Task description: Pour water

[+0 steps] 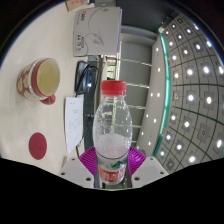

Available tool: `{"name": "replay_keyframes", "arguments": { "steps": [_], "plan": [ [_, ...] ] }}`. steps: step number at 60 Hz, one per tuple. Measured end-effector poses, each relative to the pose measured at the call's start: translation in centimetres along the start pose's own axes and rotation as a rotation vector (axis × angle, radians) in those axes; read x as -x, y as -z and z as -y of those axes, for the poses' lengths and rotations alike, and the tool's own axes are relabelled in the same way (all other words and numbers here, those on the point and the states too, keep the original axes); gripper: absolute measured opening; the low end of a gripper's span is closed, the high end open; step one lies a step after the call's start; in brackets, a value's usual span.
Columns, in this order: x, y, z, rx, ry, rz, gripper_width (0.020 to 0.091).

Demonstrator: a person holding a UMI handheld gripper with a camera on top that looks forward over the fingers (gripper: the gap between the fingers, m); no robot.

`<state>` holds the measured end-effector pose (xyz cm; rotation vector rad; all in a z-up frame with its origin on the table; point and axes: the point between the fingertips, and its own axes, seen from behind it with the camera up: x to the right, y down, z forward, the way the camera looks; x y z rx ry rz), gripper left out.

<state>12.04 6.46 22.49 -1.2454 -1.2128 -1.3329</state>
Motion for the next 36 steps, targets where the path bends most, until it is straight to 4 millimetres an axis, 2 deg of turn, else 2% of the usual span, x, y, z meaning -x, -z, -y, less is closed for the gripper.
{"name": "replay_keyframes", "arguments": {
  "steps": [7, 11, 15, 16, 23, 29, 36],
  "plan": [
    [2.1, 0.0, 2.4, -0.04, 0.241, -0.012, 0.0373],
    [3.4, -0.6, 4.0, -0.063, 0.366, -0.026, 0.037],
    [4.7, -0.7, 4.4, -0.064, 0.428, -0.01, 0.037],
    [5.0, -0.9, 3.8, -0.068, 0.433, -0.008, 0.037],
    [4.9, -0.9, 4.3, -0.053, 0.416, 0.013, 0.037],
    [3.8, -0.6, 4.6, -0.056, 0.36, 0.011, 0.037],
    [2.3, -0.1, 3.8, -0.025, 0.112, 0.066, 0.0372]
  ]
}}
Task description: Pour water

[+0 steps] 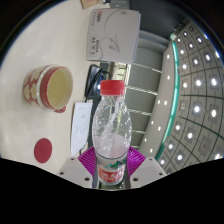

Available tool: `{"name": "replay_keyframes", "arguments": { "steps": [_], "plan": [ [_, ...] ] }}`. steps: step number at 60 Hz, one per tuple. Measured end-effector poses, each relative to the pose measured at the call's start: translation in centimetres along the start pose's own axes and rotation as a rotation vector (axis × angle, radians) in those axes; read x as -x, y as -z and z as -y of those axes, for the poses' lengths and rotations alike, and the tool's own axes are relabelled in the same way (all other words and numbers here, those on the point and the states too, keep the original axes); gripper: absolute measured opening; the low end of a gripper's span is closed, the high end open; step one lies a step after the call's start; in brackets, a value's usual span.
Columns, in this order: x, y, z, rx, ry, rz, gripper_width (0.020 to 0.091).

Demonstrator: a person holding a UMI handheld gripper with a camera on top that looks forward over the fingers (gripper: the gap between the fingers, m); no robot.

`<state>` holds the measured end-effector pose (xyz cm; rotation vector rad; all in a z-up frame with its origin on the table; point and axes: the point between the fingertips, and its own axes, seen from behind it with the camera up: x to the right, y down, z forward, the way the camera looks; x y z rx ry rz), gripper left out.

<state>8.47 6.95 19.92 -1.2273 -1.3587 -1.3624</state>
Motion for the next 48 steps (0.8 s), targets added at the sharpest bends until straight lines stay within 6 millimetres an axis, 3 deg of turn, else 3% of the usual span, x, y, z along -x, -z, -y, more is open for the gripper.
{"name": "replay_keyframes", "arguments": {
  "steps": [12, 19, 31, 48],
  "plan": [
    [-1.9, 1.5, -2.1, 0.047, -0.64, 0.102, 0.0373],
    [-1.2, 1.2, -2.6, 0.06, -1.015, 0.186, 0.0373],
    [4.3, -0.6, -2.1, 0.05, -1.492, 0.356, 0.037],
    [12.5, -1.9, -2.2, 0.088, -1.625, 0.465, 0.0372]
  ]
}}
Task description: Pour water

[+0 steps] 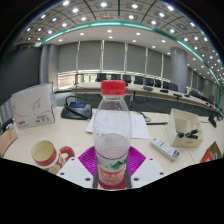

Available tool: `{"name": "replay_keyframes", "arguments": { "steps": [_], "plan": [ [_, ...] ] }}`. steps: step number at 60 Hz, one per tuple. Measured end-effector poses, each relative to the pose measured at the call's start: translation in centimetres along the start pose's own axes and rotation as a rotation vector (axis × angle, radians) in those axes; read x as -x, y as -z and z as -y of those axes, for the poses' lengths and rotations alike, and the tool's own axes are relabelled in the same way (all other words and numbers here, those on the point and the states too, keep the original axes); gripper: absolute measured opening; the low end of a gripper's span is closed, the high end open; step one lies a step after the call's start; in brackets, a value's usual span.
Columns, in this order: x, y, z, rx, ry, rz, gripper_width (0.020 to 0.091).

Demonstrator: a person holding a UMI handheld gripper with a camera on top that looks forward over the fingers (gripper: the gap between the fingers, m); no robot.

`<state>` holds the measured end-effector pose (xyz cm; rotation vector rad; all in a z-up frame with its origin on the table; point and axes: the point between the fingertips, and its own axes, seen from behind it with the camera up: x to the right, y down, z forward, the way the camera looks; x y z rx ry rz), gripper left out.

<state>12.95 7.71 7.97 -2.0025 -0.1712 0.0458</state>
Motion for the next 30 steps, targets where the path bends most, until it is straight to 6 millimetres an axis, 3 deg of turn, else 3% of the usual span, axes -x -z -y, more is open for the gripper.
{"name": "replay_keyframes", "arguments": {
  "steps": [3, 15, 19, 26, 30],
  "plan": [
    [-0.3, -0.3, -1.6, 0.026, -0.021, -0.003, 0.0378],
    [-0.5, 0.3, -1.4, -0.023, -0.02, -0.015, 0.0487],
    [-0.9, 0.5, -1.9, 0.004, -0.021, -0.028, 0.056],
    [-1.0, 1.7, -2.7, 0.068, -0.005, -0.046, 0.0851],
    [-0.7, 3.1, -2.6, 0.096, 0.01, -0.052, 0.0851]
  ]
}}
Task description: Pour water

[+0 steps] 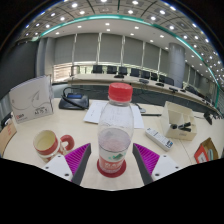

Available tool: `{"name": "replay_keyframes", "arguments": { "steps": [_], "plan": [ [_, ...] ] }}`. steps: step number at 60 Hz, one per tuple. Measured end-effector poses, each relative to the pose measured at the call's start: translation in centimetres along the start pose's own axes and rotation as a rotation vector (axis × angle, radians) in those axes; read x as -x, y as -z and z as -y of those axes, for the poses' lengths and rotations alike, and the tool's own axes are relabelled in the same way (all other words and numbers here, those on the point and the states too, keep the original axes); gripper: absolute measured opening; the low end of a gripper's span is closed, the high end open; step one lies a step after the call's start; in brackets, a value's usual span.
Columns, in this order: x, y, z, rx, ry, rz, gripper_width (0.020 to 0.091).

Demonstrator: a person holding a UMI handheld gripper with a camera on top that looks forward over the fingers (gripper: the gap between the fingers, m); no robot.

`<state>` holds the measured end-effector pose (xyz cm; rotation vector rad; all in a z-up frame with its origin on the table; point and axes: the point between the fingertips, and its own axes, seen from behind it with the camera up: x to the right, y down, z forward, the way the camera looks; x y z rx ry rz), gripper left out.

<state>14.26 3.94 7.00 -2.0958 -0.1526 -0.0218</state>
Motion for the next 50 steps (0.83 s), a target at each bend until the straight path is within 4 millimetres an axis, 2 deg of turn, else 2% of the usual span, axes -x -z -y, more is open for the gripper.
{"name": "replay_keyframes", "arguments": {
  "steps": [6, 11, 23, 30, 40, 50],
  "plan": [
    [1.1, 3.7, 0.7, 0.033, -0.011, -0.016, 0.0855],
    [1.9, 7.7, 1.2, 0.09, -0.032, -0.05, 0.0854],
    [5.2, 17.8, 1.8, 0.158, -0.03, -0.125, 0.0859],
    [7.1, 22.4, 2.3, 0.139, -0.017, -0.133, 0.0859],
    [8.7, 26.3, 0.9, 0.161, -0.024, -0.142, 0.0861],
    [9.9, 27.6, 0.0, 0.164, -0.015, -0.13, 0.0861]
  ]
}}
